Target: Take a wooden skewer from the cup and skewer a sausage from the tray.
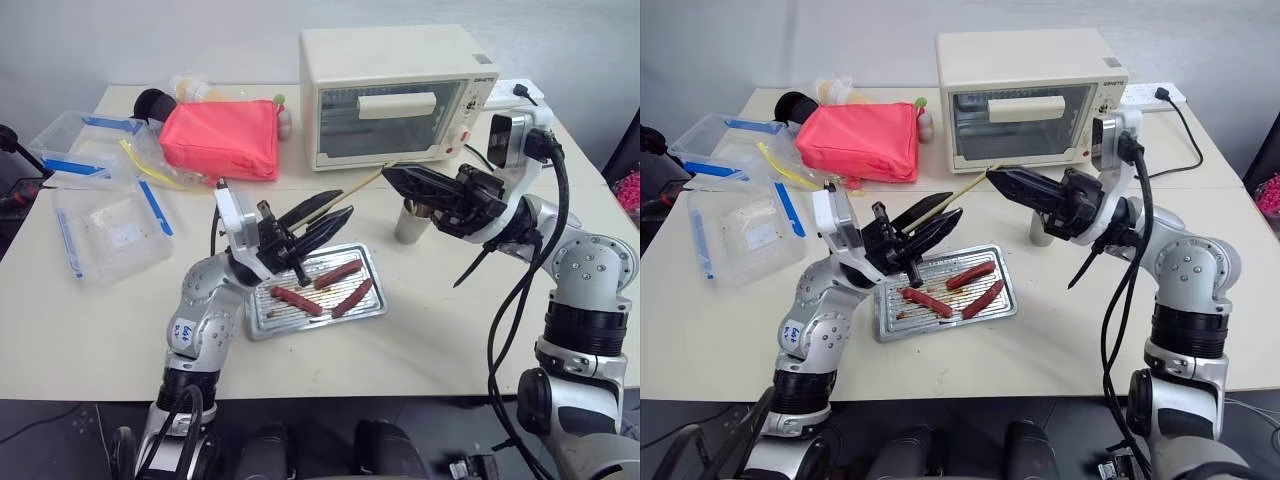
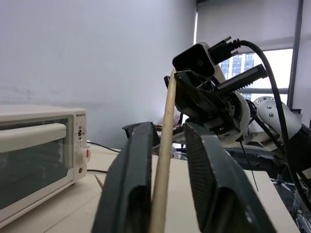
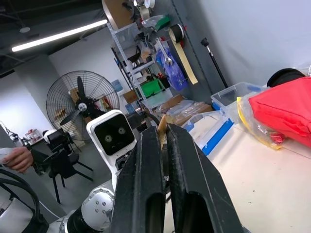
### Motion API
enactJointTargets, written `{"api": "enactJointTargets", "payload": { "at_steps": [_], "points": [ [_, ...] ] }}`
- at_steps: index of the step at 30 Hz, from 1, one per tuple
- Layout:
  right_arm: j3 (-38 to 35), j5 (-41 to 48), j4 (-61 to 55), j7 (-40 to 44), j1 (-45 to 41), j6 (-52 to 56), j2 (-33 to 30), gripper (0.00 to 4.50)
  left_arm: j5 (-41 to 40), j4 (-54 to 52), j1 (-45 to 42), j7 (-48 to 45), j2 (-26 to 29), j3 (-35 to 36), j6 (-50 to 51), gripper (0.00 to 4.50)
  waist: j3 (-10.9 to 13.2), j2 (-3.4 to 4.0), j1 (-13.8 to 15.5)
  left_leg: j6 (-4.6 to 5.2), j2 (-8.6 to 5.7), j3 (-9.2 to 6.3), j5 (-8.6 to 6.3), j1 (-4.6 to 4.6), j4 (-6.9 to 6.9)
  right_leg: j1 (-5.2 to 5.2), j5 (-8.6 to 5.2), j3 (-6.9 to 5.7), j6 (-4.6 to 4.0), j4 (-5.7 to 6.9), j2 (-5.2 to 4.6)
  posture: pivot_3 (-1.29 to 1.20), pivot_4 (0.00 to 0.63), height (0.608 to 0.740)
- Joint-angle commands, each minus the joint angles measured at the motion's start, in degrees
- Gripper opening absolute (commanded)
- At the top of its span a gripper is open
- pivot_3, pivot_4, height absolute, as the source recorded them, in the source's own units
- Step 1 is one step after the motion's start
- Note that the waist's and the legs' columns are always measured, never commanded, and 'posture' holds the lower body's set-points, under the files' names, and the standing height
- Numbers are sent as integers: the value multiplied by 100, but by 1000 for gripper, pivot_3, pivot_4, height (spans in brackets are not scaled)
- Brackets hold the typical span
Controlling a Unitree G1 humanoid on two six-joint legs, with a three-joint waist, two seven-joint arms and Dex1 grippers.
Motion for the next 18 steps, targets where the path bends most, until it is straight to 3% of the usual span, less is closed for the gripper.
{"api": "enactJointTargets", "payload": {
  "at_steps": [1, 8, 11, 18],
  "points": [
    [-66, 172, -221, -105, 24, -41, -41, 0, 26, -127, -116, 69, -73, -7, -156, 32, 0, 0, -1, 0, 0, 0, 0, 0, 0, 0, 0, -1, 0, 0, 0, 0, 150, 740],
    [-97, 436, -207, -355, 147, 76, -32, 0, 18, -155, -88, 139, -66, 43, -139, 32, 0, 0, -2, 0, 1, 0, 0, 0, 0, 0, 0, 0, 0, -1, 1, 0, 150, 740],
    [-1, 248, -339, -229, 366, -111, -192, 750, -20, -171, -109, 171, 59, 149, -48, 0, 0, -1, 6, 0, 1, -1, 0, 0, 0, 0, 0, -1, 0, -1, 0, 0, 150, 740],
    [425, -1480, -453, 982, 1298, -1964, -1082, 3201, -131, -328, 503, -126, 1064, 767, 84, 0, 0, -1, -3, 1, 1, -1, 0, 1, -5, 1, 0, -4, 0, -7, 2, 0, 150, 740]
  ]
}}
